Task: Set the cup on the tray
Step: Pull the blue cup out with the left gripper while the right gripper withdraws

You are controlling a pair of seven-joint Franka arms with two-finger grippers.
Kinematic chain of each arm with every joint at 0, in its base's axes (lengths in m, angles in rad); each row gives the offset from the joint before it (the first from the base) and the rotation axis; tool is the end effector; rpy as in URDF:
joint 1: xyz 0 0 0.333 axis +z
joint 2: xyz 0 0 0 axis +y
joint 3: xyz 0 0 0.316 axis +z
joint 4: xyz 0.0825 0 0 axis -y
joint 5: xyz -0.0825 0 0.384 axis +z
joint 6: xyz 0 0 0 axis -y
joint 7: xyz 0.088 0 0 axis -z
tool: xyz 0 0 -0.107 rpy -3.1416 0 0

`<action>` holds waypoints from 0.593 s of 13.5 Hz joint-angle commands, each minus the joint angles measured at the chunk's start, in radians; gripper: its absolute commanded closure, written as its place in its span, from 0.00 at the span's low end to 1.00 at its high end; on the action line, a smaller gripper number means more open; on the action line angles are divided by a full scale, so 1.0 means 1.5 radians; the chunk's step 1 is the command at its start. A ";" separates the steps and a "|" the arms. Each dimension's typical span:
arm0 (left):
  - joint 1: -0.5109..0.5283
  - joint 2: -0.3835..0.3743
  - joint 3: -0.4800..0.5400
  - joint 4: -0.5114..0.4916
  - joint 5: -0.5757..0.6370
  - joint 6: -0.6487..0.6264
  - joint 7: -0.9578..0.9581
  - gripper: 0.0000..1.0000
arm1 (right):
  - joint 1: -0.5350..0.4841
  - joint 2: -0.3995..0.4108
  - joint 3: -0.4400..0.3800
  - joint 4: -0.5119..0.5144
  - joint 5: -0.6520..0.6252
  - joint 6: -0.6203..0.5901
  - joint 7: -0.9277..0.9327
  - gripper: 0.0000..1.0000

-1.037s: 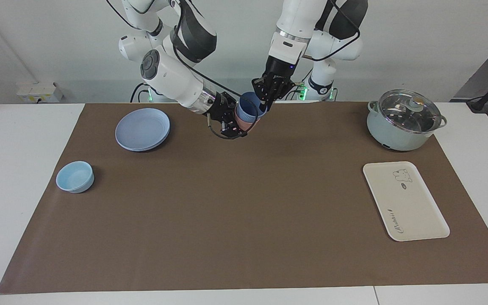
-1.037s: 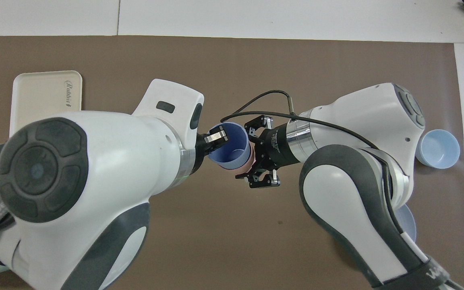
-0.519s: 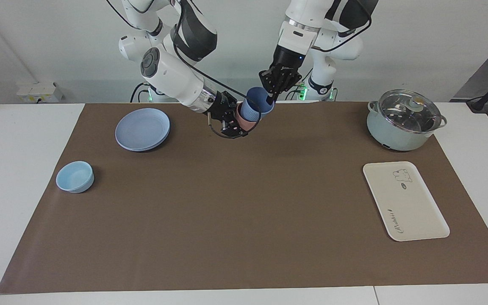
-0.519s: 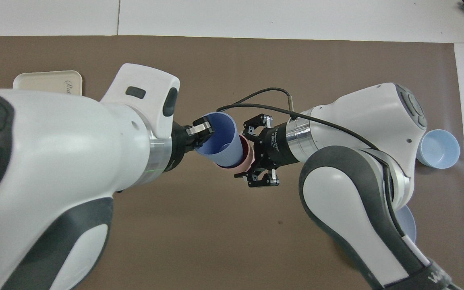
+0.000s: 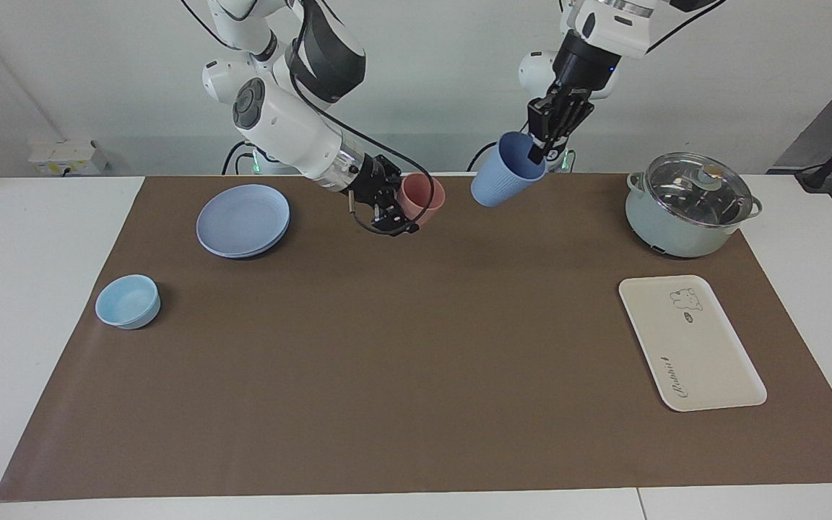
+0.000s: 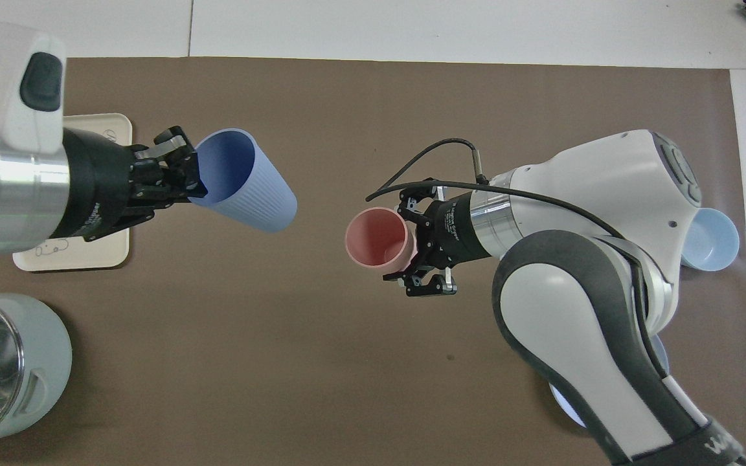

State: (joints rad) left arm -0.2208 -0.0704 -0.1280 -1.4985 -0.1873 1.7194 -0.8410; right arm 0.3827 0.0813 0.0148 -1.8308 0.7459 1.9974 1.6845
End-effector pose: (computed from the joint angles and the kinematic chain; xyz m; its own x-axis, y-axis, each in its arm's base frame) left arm 0.5037 -0.2050 0.7142 0.8752 0.4802 0.0588 0.4372 -0.8371 0.3289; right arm 0.5369 0.2701 0.5067 -0.0386 -0.7723 -0.6341 -0.9955 -0.0251 0.0912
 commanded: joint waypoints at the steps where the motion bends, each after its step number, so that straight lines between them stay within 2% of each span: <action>1: 0.093 -0.037 0.000 -0.093 -0.015 0.024 0.166 1.00 | -0.033 -0.016 0.001 -0.018 0.002 -0.008 -0.008 1.00; 3: 0.158 -0.039 0.002 -0.174 -0.014 0.101 0.287 1.00 | -0.068 -0.007 0.000 -0.052 0.024 0.003 -0.076 1.00; 5: 0.222 -0.021 0.003 -0.206 -0.013 0.157 0.375 1.00 | -0.123 -0.010 0.001 -0.107 0.062 0.019 -0.161 1.00; 7: 0.304 0.029 0.003 -0.231 -0.013 0.247 0.452 1.00 | -0.173 -0.005 0.001 -0.127 0.074 0.017 -0.239 1.00; 8: 0.339 0.072 0.003 -0.229 -0.013 0.276 0.528 1.00 | -0.194 0.001 0.001 -0.132 0.083 0.010 -0.271 1.00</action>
State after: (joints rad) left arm 0.1960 -0.0390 -0.1122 -1.8257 -0.1887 2.0458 -0.1922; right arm 0.1460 0.0925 0.0059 -1.9899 0.8264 2.0062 1.3709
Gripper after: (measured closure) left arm 0.947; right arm 0.225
